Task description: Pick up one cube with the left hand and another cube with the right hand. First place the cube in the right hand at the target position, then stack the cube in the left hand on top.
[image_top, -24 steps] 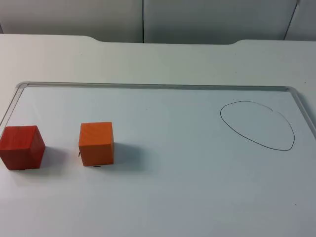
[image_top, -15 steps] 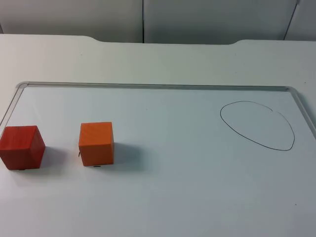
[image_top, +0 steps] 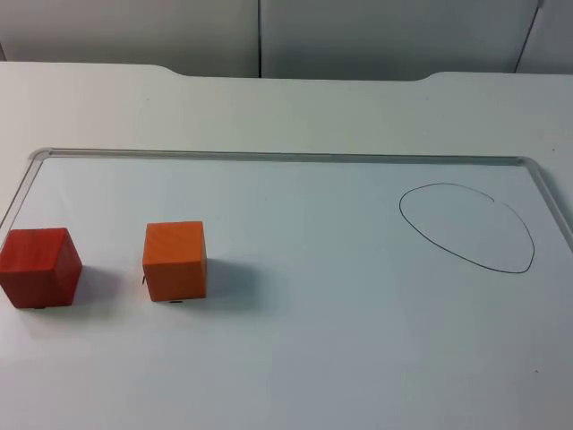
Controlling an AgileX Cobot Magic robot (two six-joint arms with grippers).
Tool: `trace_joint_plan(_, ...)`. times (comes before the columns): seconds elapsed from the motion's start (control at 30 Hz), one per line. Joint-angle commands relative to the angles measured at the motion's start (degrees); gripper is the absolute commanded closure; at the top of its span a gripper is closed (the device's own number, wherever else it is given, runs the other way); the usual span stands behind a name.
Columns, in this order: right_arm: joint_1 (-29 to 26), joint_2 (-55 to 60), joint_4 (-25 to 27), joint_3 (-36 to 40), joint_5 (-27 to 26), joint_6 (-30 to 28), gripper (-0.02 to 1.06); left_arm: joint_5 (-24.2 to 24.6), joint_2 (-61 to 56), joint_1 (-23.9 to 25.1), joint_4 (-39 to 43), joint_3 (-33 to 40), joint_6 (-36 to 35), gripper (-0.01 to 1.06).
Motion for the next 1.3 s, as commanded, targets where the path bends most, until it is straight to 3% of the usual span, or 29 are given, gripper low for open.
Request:
trace_joint_plan(0.0, 0.1, 6.6, 5.8, -4.5, -0.2, -6.8, 0.03, -0.5, -0.2, 0.1, -1.1, 0.4, 0.0, 0.00)
trace_joint_plan(0.07, 0.1, 13.4, 12.6, -10.0, 2.0, -13.5, 0.03, -0.5, -0.2, 0.1, -1.6, 0.4, 0.0, 0.00)
trace_joint_plan(0.1, 0.1, 13.4, 12.6, -10.0, 2.0, -13.5, 0.03, -0.5, -0.2, 0.1, -1.6, 0.4, 0.0, 0.00)
trace_joint_plan(0.17, 1.1, 20.4, 17.1, -15.2, 4.0, -19.3, 0.03, -0.5, -0.2, 0.1, -1.6, 0.4, 0.0, 0.00)
trace_joint_plan(0.27, 3.9, 26.5, 17.4, -20.4, 4.1, -21.2, 0.05, -0.5, -0.2, 0.1, -1.6, 0.4, 0.0, 0.00)
trace_joint_plan(0.4, 14.9, 40.2, 10.5, -32.5, 4.5, -21.2, 0.06, -0.5, -0.2, 0.1, -1.7, 0.4, 0.0, 0.00)
trace_joint_plan(0.43, 14.9, 40.2, 10.5, -32.5, 4.5, -21.2, 0.06, -0.5, -0.2, 0.1, -1.7, 0.4, 0.0, 0.00)
trace_joint_plan(0.53, 23.2, 48.1, 4.5, -39.1, 4.1, -21.2, 0.06, -0.5, -0.2, 0.1, -1.7, 0.4, 0.0, 0.00)
trace_joint_plan(0.57, 23.2, 48.1, 4.5, -39.1, 4.1, -21.2, 0.06, -0.5, -0.2, 0.1, -1.7, 0.4, 0.0, 0.00)
trace_joint_plan(0.63, 29.5, 54.3, -1.8, -44.0, 4.2, -20.1, 0.06, -0.5, -0.2, 0.1, -1.7, 0.4, 0.0, 0.00)
trace_joint_plan(0.7, 33.9, 59.4, -4.9, -46.9, 5.7, -20.1, 0.06, -0.5, -0.2, 0.1, -1.7, 0.4, 0.0, 0.00)
trace_joint_plan(0.9, 40.1, 67.7, -8.0, -49.1, 6.2, -20.3, 0.06, -0.5, -0.2, 0.1, -1.7, 0.4, 0.0, 0.00)
trace_joint_plan(1.0, 43.5, 72.8, -12.4, -49.1, 5.0, -20.4, 0.06, -0.5, -0.2, 0.1, -1.7, 0.4, 0.0, 0.00)
trace_joint_plan(1.27, 45.8, 81.8, -11.8, -49.9, 3.0, -24.0, 0.06, -0.5, -0.2, 0.1, -1.7, 0.4, 0.0, 0.00)
